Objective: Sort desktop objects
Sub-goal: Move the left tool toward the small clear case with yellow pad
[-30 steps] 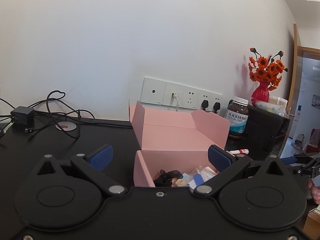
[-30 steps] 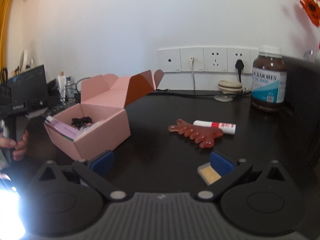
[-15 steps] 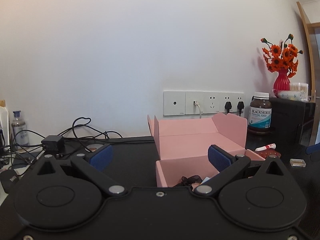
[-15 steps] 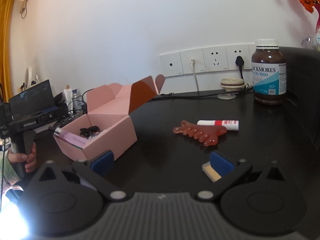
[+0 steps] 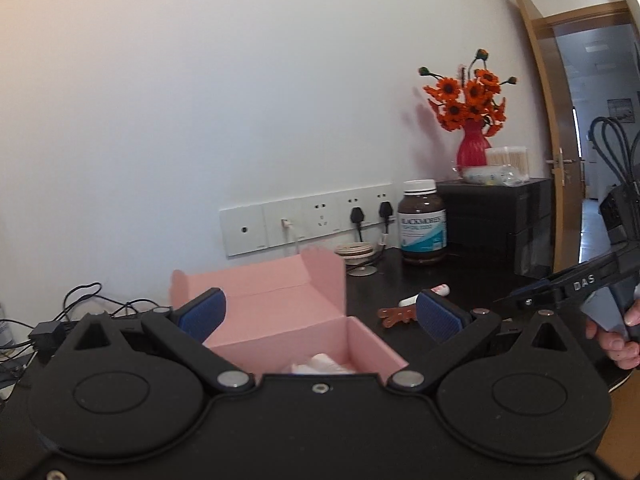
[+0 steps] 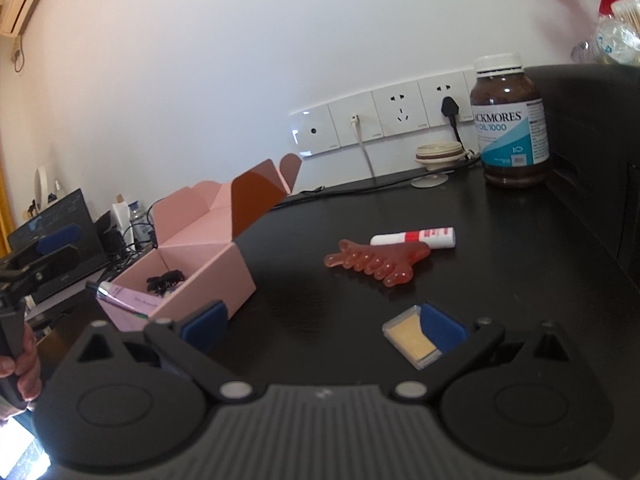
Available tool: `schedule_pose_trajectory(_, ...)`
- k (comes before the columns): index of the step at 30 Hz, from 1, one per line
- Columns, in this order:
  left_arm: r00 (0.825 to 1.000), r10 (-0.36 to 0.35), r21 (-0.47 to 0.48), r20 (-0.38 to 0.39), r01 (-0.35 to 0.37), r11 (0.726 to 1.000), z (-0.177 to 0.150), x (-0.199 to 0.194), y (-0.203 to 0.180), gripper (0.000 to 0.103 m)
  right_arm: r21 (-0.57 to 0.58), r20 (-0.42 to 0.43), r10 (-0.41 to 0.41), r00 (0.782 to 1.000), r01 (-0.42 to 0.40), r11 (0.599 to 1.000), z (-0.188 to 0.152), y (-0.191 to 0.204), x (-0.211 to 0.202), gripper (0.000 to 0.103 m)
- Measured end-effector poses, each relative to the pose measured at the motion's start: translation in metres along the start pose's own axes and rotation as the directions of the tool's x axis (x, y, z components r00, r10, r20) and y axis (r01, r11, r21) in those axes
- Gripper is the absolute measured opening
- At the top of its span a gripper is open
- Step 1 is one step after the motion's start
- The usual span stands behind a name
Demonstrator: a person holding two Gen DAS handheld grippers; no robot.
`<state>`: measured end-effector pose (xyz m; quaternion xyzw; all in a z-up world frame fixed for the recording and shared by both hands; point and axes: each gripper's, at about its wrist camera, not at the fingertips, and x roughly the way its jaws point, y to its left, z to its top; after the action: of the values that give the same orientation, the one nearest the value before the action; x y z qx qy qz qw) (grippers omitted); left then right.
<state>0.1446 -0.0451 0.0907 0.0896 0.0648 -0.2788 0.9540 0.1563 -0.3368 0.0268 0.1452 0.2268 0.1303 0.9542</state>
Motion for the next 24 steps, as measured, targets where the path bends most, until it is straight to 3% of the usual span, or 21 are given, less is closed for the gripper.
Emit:
schedule_pose_trajectory(8, 0.989, -0.097, 0.071, -0.113, 0.106, 0.992, -0.016, 0.035, -0.056, 0.103, 0.097, 0.051, -0.02, 0.999, 0.015, 0.995, 0.001, -0.016, -0.009, 0.102)
schedule_pose_trajectory(16, 0.976, -0.104, 0.109, -0.189, 0.126, 0.986, -0.027, 0.062, -0.079, 0.103, 0.137, 0.049, -0.039, 0.998, 0.032, 0.99, 0.001, -0.022, -0.007, 0.102)
schedule_pose_trajectory(21, 0.969, -0.083, 0.119, -0.234, 0.113, 0.986, -0.023, 0.082, -0.085, 0.103, 0.153, 0.067, -0.086, 0.994, 0.075, 0.985, 0.001, -0.022, -0.009, 0.102)
schedule_pose_trajectory(24, 0.963, -0.105, 0.11, -0.247, 0.136, 0.985, -0.02, 0.093, -0.085, 0.103, 0.178, 0.067, -0.115, 0.991, 0.101, 0.979, 0.001, -0.026, -0.009, 0.102)
